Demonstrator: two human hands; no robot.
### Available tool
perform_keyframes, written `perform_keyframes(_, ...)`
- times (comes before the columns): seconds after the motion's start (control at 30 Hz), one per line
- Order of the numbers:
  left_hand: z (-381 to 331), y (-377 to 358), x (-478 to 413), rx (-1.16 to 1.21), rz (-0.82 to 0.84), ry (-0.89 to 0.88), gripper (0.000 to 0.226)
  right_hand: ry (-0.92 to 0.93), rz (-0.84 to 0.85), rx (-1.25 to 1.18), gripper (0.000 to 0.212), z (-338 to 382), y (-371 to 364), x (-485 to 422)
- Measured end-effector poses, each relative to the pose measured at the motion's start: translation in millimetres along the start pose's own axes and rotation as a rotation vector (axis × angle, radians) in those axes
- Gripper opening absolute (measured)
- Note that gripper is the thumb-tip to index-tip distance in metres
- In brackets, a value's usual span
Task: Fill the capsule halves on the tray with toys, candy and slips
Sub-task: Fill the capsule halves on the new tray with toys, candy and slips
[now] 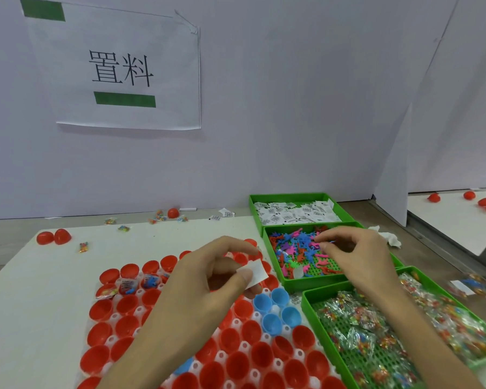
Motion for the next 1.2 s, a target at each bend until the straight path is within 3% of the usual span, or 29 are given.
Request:
perform_keyframes(0.17,1.9,-1.2,-1.3,0.065,0.014,0.088,0.021,-0.083,0.148,-0.339,0.036,25.0,-1.7,9.8)
perform_keyframes(0.33,7.2,-1.6,-2.8,0.07,0.012,0.153,0.011,0.112,0.312,-0.545,0.034,57.7,-11.6,31.4)
perform_keyframes(0.47,9.4,-2.3,-3.4,0.046,0.01,0.151,0.009,0.137,0.387,-0.645,0.033,70.7,-14.7,42.3)
perform_keyframes(0.77,11.2,-5.5,-3.0,0.068,0.05,0.209,0.023,0.174,0.283,-0.515,0.033,73.2,-24.5,51.9)
perform_keyframes(1.07,8.5,-4.7,-1.5,0.154,0.11,0.219,0.014,0.244,0.283,-0.408,0.028,69.8,-21.7,48.4)
perform_keyframes(1.2,7.0,-5.9,-0.8,0.159,0.069,0.191,0.014,0.151,0.183,-0.431,0.006,56.6,-3.3,25.2)
Point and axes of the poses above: each hand's wrist, its own x-axis away from the middle knuckle, its own y-axis out of the back of the hand, z = x × y, the point moved 1 cm from there along -x, towards the middle knuckle, and after that the axes turned 8 degrees about -z, right-handed, at the moved point
